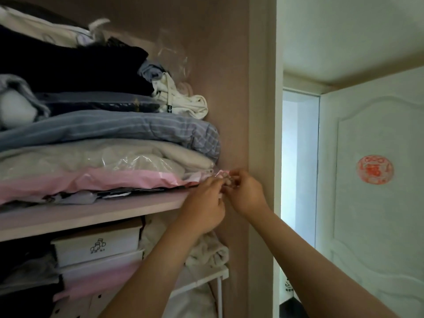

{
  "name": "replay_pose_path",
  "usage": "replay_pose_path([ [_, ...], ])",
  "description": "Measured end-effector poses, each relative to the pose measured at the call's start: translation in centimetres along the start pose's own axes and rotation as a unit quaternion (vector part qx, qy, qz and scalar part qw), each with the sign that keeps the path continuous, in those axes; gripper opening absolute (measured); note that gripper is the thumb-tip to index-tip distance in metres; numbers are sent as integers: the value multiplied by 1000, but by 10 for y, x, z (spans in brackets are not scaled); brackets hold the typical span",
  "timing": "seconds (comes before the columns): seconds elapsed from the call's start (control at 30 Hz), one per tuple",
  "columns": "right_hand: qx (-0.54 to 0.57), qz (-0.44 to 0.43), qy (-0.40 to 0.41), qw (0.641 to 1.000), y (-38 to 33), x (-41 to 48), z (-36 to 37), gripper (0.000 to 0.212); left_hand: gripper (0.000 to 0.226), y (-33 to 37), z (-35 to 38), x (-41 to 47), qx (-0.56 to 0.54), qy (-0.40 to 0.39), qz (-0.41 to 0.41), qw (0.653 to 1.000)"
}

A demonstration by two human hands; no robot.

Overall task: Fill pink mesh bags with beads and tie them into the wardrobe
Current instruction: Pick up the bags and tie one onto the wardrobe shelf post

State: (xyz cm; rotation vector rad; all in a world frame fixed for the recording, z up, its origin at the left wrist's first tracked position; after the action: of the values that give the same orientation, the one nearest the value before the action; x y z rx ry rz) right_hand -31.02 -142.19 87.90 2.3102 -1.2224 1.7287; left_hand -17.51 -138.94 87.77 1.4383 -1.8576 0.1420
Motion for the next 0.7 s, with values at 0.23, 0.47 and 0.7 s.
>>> replay_pose_path([
  [0.23,-87,-15,-41,995,1,2,-4,35,53,2,0,17,33,-55,-26,998],
  [0.47,-200,-174,-88,960,7,-11,1,46,54,4,6,23,-15,-76,-2,997],
  [0.7,-231,-129,-171,949,26,9,18,70,49,-2,19,50,22,-152,-30,988],
])
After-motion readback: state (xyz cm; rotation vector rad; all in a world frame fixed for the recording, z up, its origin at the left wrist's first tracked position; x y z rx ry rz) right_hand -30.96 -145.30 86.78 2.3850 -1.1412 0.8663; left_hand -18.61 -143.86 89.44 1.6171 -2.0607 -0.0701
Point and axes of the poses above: each hand's wrist, its own x-axis towards the middle knuckle, its own z-axis out of the palm, y = z × x, the point moved 2 cm from there along x, towards the middle knuckle, and after that the axes turned 14 degrees about -z, right-handed, at the moved point
